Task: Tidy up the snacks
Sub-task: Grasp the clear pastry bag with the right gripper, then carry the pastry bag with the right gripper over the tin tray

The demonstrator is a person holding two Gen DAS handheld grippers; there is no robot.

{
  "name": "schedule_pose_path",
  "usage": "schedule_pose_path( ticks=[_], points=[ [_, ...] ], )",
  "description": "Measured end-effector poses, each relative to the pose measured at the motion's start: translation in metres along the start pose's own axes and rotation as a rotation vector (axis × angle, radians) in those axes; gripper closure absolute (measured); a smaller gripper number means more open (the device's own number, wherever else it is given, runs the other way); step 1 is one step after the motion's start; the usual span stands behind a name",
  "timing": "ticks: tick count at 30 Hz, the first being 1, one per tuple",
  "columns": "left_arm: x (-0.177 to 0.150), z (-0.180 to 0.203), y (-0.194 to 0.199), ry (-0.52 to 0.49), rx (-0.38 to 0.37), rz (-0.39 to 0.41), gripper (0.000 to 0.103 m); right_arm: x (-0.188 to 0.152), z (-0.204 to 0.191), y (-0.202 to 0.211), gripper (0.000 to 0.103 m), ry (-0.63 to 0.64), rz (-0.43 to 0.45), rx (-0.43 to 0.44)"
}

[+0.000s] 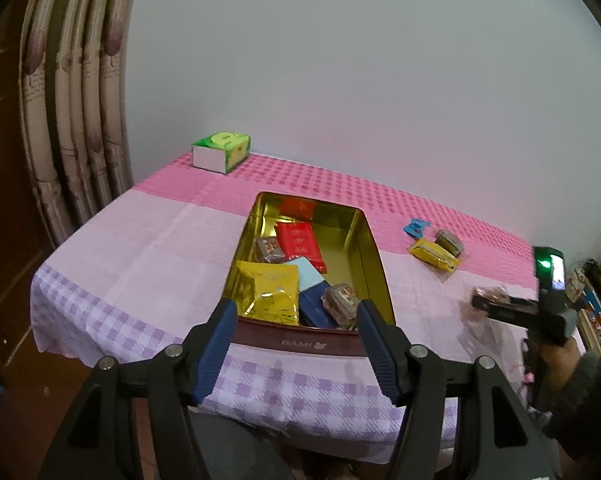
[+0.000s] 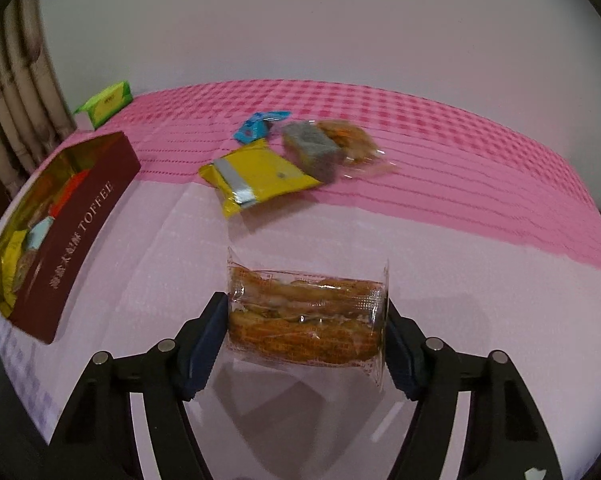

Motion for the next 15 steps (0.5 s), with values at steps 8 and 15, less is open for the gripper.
schedule_pose_path(
  ticks=[8,15],
  points=[
    [0.001,-0.015,0.005,0.038,0.093,0.012,0.040,0.001,0.031,0.043,0.035,-0.077,0.035,-0.077],
    [0.003,-0.026,0.008,0.065,0.145,0.016,0.040,-0.008,0.045,0.077,0.035,-0.132,0.057,-0.116]
  ],
)
Point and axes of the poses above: each gripper's, at about its wrist camera, not at the fingertips, and y roughly against the way its jaws point, z to its right, x to its top, the point moved 2 cm from there along -y, roughly the way its jaws point, and after that the axes turned 8 degrees about z, right-handed, at the moved point
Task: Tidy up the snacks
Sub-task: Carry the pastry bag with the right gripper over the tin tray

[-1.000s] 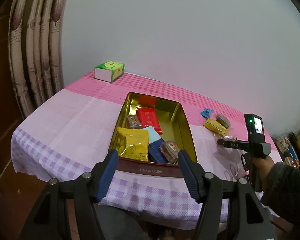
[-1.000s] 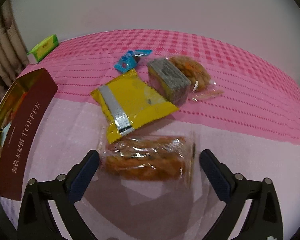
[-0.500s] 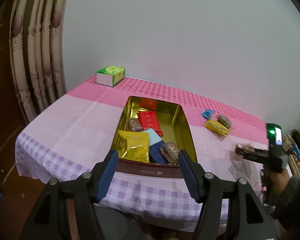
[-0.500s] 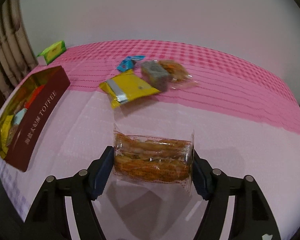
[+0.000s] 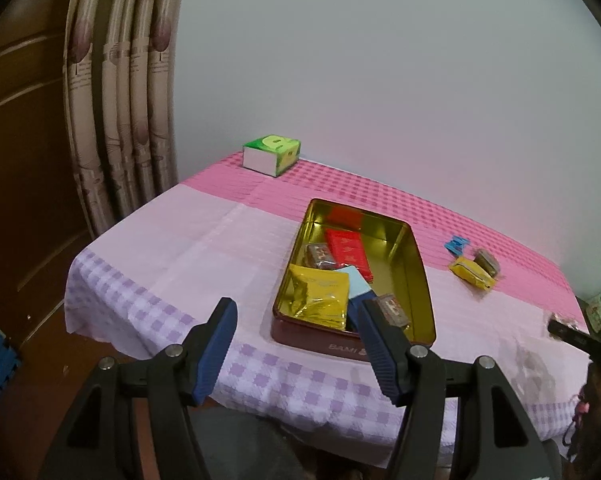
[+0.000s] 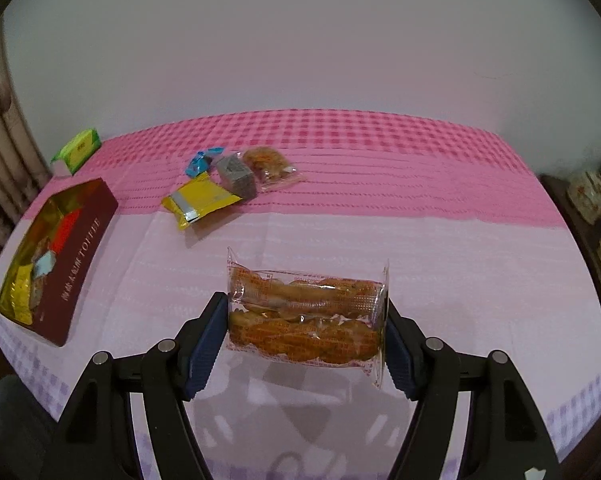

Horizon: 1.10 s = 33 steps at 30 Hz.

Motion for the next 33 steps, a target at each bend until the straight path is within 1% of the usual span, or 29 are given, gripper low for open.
schedule_pose_path(
  ticks=[6,12,16,20,24,33],
  points=[
    [0.000,0.001,0.010,-0.008,0.016,0.027,0.040,-0.014,0.010,0.021,0.035,-0.036,0.003,-0.009],
    [0.002,-0.005,0.017,0.006,0.053,0.052,0.040,0.003,-0.001,0.044,0.035,-0.037,0.053,0.009],
    [0.004,-0.010,0.020,0.023,0.068,0.067,0.040,0.016,-0.020,0.054,0.035,-0.023,0.085,0.041],
    [0.008,-0.014,0.022,0.039,0.084,0.089,0.040,0.023,-0.047,0.056,0.035,0.015,0.100,0.071],
    [0.009,-0.021,0.022,0.072,0.102,0.093,0.040,0.024,-0.075,0.048,0.035,0.053,0.086,0.100],
    [0.011,-0.031,0.020,0.108,0.110,0.084,0.040,0.023,-0.129,0.037,0.035,0.121,0.054,0.151]
  ],
)
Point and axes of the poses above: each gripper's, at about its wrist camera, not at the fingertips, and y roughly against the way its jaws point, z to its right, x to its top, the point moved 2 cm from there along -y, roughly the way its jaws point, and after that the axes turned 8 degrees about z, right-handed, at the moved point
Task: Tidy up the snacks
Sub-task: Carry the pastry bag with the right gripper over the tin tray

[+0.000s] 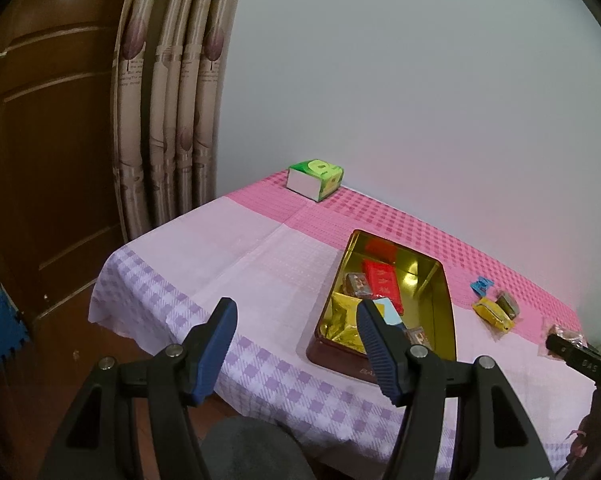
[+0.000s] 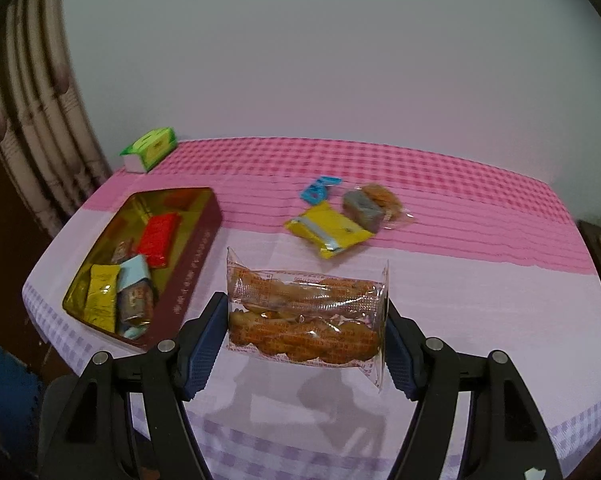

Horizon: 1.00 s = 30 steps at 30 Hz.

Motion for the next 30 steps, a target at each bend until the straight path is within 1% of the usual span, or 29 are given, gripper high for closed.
schedule_pose_path(
  ticks=[4,8,19,26,30],
  points=[
    [0.001,-0.004,-0.001,0.019,0.007,0.003,0.040,0.008,-0.028,-0.005,0.035,0.037,-0.001,0.027],
    [0.001,-0.008,0.000,0.037,0.014,0.003,0.040,0.017,-0.055,-0.010,0.035,0.047,-0.001,0.065],
    [0.004,-0.017,0.001,0.074,0.020,0.008,0.040,0.042,-0.133,-0.013,0.035,0.147,0.023,0.115],
    [0.004,-0.021,-0.001,0.089,0.021,-0.001,0.040,0.046,-0.159,-0.017,0.035,0.182,0.017,0.140],
    [0.004,-0.024,-0.003,0.097,0.021,-0.008,0.040,0.049,-0.166,-0.021,0.035,0.198,0.017,0.143]
  ],
)
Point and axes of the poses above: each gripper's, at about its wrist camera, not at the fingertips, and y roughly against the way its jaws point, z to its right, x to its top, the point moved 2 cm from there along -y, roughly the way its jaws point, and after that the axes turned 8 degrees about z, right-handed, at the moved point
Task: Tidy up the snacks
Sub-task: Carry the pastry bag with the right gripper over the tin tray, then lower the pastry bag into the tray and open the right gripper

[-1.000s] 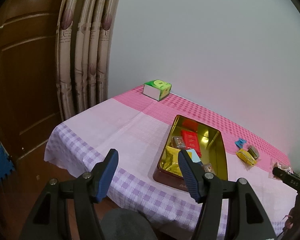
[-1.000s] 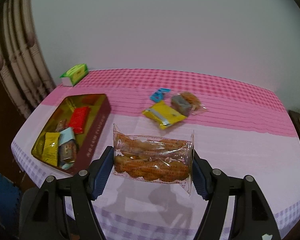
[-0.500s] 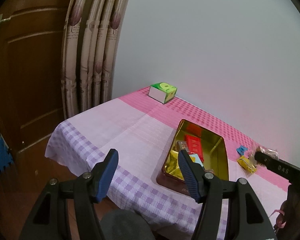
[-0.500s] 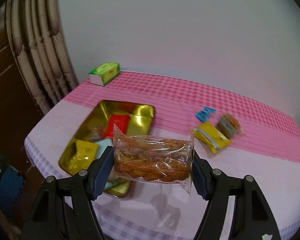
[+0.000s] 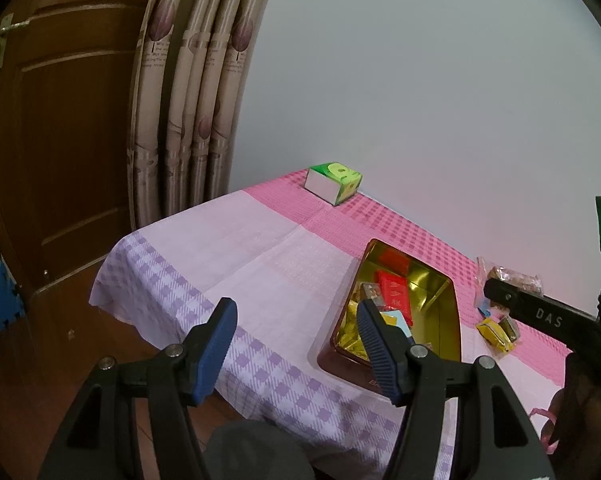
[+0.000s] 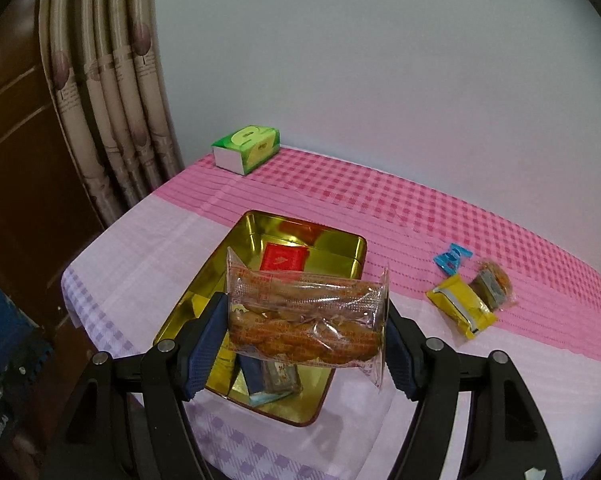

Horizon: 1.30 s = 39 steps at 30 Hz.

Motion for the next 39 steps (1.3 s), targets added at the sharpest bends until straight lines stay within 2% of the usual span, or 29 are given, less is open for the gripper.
schedule_pose_path(
  ticks=[20,30,34,39],
  points=[
    [-0.005,-0.006,-0.017,0.032,0.013,-0.047,0.040,-0.005,-0.012,-0.054,0.035,0.020,-0.071,-0.014],
    [-0.008,-0.011,-0.027,0.044,0.025,-0.081,0.040,-0.033,0.000,-0.098,0.034,0.006,-0.176,-0.043],
    [-0.009,-0.010,-0.029,0.037,0.026,-0.092,0.040,-0.046,0.002,-0.106,0.030,-0.008,-0.207,-0.030],
    [-0.010,-0.003,-0.028,0.007,0.021,-0.085,0.040,-0.049,0.008,-0.101,0.026,-0.037,-0.196,-0.018]
  ],
)
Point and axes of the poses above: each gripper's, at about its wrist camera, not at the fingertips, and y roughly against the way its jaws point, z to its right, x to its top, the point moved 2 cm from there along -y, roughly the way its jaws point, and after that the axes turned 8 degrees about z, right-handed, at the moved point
